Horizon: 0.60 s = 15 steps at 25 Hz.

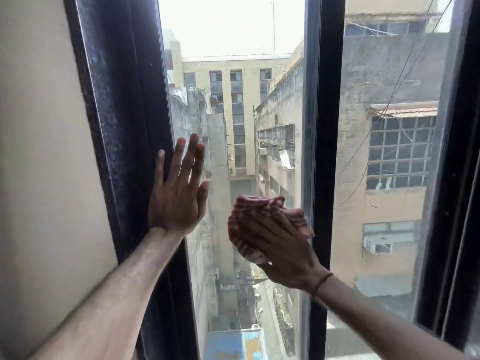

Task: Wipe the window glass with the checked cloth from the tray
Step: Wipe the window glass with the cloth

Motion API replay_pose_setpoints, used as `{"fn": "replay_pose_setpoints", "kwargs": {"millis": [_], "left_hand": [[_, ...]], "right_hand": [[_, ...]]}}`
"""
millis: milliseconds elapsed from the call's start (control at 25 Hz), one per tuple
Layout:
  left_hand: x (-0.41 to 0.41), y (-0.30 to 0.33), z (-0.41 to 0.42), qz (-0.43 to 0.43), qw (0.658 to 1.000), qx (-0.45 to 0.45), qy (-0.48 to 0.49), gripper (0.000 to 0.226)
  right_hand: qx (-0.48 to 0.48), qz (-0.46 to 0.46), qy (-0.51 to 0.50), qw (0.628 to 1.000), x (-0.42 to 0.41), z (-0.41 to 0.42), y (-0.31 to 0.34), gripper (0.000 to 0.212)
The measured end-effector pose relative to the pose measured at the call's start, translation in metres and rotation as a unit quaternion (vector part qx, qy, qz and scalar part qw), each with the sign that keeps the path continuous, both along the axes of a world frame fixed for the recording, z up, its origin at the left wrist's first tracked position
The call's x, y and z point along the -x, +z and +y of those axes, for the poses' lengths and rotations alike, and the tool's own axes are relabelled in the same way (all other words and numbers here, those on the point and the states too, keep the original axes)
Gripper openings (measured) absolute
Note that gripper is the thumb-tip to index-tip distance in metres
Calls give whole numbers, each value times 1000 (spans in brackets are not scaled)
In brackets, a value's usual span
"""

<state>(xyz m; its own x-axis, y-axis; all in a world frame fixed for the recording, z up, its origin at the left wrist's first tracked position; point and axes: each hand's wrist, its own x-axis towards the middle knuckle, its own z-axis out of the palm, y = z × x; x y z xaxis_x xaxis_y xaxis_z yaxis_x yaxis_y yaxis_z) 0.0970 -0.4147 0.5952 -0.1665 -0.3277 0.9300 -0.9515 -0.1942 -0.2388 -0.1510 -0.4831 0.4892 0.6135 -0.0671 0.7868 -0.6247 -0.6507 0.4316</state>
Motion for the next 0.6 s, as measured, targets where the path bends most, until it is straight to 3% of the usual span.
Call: {"fn": "replay_pose_setpoints", "kwargs": {"millis": [160,200,280,360,400,480,600], "left_hand": [[-3,2,-1,1,1000,8,7,70],[-3,2,-2,-4,1000,11,10,70],[-3,1,-3,-11,1000,16,12,70],[-3,2,-1,-9,1000,13,2,71],[-2,3,0,-6,1000,11,-7,72],[-2,2,2,2,1000,13,-17,72],[-4,0,-5,-7,999,28,-15,71]], "right_hand": [[-42,-248,-36,967,-21,-4,63,80],[-40,-230,-22,972,-38,2,66,81],[-11,-86,25,996,-57,7,31,78],[13,82,35,996,-26,19,-18,70],[20,124,38,991,-4,21,-29,66],[10,106,26,994,18,14,-24,63],[-60,-90,-29,994,-9,5,3,67]]}}
